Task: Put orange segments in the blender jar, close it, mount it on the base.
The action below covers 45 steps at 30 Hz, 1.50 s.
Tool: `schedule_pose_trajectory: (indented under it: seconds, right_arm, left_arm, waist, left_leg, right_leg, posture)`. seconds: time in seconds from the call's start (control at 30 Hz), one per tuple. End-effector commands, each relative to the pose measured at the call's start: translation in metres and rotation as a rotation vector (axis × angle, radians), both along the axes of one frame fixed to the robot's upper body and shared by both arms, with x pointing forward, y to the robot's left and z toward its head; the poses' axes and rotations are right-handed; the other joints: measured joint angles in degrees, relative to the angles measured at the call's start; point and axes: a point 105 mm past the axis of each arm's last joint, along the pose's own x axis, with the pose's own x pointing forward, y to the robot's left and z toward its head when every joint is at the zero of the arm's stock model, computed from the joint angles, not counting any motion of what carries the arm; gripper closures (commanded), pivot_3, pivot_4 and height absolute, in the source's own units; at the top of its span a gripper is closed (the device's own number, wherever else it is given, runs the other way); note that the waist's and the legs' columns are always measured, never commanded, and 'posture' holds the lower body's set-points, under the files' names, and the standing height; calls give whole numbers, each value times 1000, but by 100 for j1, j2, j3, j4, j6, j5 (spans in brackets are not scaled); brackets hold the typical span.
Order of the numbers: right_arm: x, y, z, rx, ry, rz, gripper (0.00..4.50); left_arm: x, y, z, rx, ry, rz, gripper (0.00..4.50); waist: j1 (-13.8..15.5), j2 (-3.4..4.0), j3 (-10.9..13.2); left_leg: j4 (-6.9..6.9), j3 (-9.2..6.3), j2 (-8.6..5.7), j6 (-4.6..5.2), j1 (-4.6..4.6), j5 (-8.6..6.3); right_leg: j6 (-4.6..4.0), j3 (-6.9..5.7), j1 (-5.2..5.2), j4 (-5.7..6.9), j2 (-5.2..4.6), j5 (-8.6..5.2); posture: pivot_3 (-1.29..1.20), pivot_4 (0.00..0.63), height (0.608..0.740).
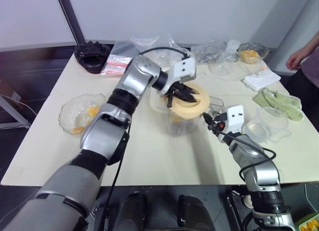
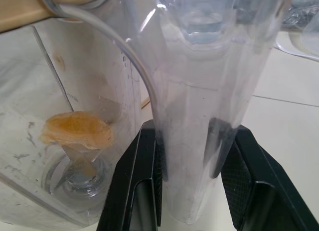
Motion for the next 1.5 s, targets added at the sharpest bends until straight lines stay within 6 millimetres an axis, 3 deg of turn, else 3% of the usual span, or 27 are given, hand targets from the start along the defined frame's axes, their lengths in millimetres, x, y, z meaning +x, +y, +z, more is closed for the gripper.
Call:
schedule_pose_trajectory:
  seconds: [0.03,0.13,0.2,0.3,0.4,0.47,0.63,0.77,0.87,0.97,1.1,1.17,1.27,1.37,1.5]
  right_arm:
    - [2,5,23,-1,-100,32,3464]
    - [3,5,22,-4,-97,35,3464]
    - [3,5,22,-7,-96,36,3464]
    - [2,3,22,-12,-96,38,3464]
    - [2,1,21,-27,-91,34,3464]
    - [1,-1,20,-31,-91,32,3464]
    - [2,-4,23,-38,-95,25,3464]
    - [4,-12,29,-47,-104,-11,3464]
    - [6,-18,38,-28,-116,-44,3464]
    - [6,-24,52,6,-144,-62,3464]
    - [9,-33,86,44,-216,-79,3464]
    - [13,-40,110,20,-262,-91,3464]
    - [17,-45,136,-9,-310,-91,3464]
    - [33,-44,205,-81,-454,-81,3464]
    - [54,-24,252,-29,-539,-30,3464]
  left_arm:
    - [7,25,-57,136,106,114,3161]
    - [10,23,-40,86,92,117,1798]
    - [11,21,-26,45,88,106,1798]
    - [10,16,23,-89,105,85,1798]
    - [1,16,99,-273,88,36,1798]
    - [-8,22,135,-359,73,8,1798]
    - [-7,42,161,-442,23,80,1798]
    - [11,75,147,-509,-109,288,1798]
    - [13,102,119,-499,-111,414,1798]
    - [1,124,87,-485,-82,491,1798]
    - [-23,148,59,-506,-54,570,1798]
    - [-31,159,39,-458,-95,609,1798]
    - [-36,165,27,-464,-76,663,1798]
    - [-40,173,13,-489,-77,755,1798]
    - [-43,171,7,-517,-75,798,1798]
  waist:
    - [-4,1,-1]
    - [-13,-1,0]
    - [-8,0,1]
    - [-33,-4,10]
    - [-102,-14,31]
    - [-138,-23,73]
    - [-134,-19,80]
    - [-162,-3,87]
    - [-155,-7,97]
    - [-134,-6,103]
    - [-135,1,114]
    - [-150,3,120]
    - [-149,4,122]
    - [-199,36,146]
    - [-286,22,152]
  left_leg:
    - [-1,0,0,0,0,0]
    - [-4,3,0,0,-4,0]
    - [-8,5,-1,1,-4,0]
    - [-12,9,-2,1,-26,1]
    - [-3,14,-12,4,-87,2]
    - [-1,14,-20,6,-127,4]
    - [-11,8,-21,47,-107,-20]
    - [-8,11,-19,48,-97,-20]
    - [3,12,-18,38,-95,-15]
    - [9,15,-18,32,-96,-11]
    - [10,15,-18,22,-99,-5]
    - [11,19,-20,17,-99,-2]
    - [11,21,-19,14,-93,0]
    - [11,23,-17,5,-90,5]
    - [9,22,-12,1,-90,10]
  right_leg:
    - [0,0,0,4,0,0]
    - [1,0,3,18,3,0]
    - [1,-2,-2,20,5,0]
    - [1,-2,-29,23,5,0]
    - [-19,-1,-80,35,10,15]
    - [-2,5,-120,49,13,26]
    - [37,5,-102,52,22,4]
    - [30,13,-101,63,22,5]
    - [26,19,-107,89,21,7]
    - [26,25,-117,111,20,7]
    - [26,26,-120,116,13,6]
    - [24,28,-121,114,12,7]
    - [19,30,-121,117,14,9]
    - [6,30,-126,121,17,19]
    - [2,32,-129,124,31,22]
  posture:
    - [0,150,740]
    - [0,150,740]
    - [0,150,740]
    - [0,150,740]
    - [0,150,740]
    - [0,150,740]
    - [0,150,740]
    - [0,150,740]
    - [0,150,740]
    - [0,150,740]
    - [0,150,740]
    - [0,150,740]
    - [0,150,740]
    - [0,150,740]
    - [0,150,740]
